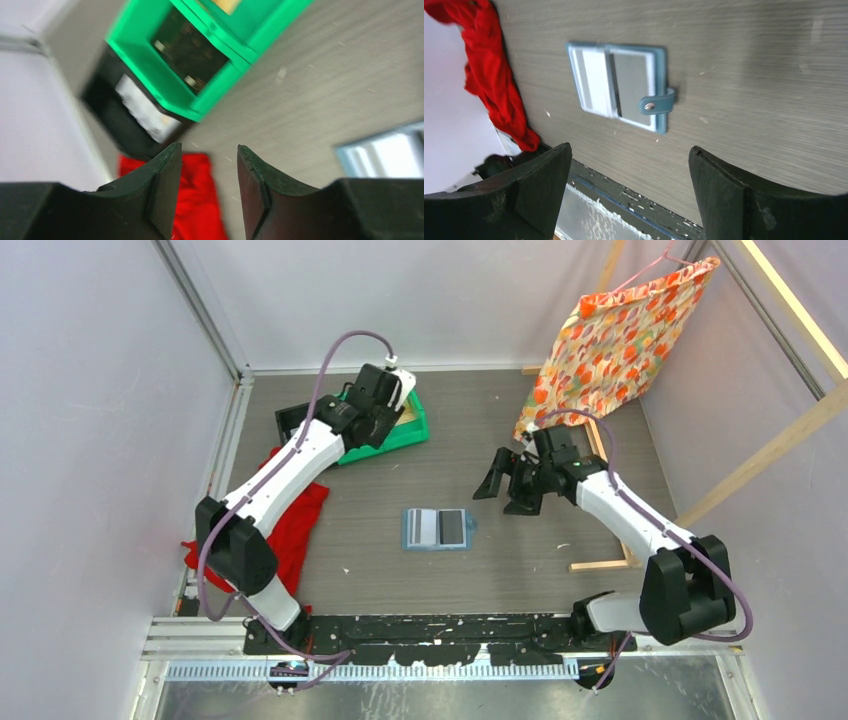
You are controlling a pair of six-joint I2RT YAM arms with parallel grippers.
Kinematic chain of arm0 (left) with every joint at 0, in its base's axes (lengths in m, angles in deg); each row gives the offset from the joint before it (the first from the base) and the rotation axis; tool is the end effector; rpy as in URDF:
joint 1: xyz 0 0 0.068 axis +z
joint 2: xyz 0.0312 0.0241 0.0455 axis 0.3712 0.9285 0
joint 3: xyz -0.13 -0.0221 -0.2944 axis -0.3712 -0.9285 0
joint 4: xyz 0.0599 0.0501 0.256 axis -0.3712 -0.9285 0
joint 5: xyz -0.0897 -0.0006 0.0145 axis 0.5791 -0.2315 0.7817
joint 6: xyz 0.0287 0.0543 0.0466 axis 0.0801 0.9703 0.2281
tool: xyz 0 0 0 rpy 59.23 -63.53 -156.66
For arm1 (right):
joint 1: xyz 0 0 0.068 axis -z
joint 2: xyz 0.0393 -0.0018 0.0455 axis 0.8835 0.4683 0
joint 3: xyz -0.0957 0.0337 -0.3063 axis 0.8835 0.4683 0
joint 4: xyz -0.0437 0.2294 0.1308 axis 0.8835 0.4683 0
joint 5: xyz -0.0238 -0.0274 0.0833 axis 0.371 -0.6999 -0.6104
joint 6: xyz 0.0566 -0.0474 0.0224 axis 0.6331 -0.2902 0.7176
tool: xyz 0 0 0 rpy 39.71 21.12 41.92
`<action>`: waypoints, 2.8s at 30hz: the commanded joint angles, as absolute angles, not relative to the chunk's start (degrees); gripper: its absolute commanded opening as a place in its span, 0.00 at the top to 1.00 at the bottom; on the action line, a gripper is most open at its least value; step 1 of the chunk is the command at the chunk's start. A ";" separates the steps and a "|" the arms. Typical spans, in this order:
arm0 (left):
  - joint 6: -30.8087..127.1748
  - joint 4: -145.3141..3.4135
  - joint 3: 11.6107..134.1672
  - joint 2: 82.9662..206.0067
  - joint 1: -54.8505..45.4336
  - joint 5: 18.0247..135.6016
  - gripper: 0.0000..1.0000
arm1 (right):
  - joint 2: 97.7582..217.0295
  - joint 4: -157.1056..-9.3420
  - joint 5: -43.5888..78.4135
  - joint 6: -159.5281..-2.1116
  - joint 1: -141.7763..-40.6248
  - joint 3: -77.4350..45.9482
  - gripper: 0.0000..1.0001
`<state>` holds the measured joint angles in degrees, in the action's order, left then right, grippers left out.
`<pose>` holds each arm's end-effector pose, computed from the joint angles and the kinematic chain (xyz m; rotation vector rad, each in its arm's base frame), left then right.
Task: Take the credit cards out of the card holder
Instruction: Remove the credit card from the card holder.
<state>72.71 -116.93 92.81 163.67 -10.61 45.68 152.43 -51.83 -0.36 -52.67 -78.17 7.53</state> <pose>0.3446 -0.1884 0.3793 0.7189 2.2061 0.3046 0.2553 0.1031 0.2630 0.2529 2.6451 0.8914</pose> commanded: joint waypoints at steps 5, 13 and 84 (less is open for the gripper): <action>30.72 -117.14 69.26 149.81 -9.88 70.12 0.56 | 154.07 -60.61 5.13 -45.77 -91.50 8.52 0.12; 11.57 -94.11 46.51 139.80 -9.85 85.28 0.62 | 163.11 -68.08 4.92 -42.60 -95.92 7.28 0.40; -1.21 -62.01 46.36 169.73 -13.98 95.45 0.66 | 174.34 -71.67 10.16 -42.19 -94.00 12.42 0.79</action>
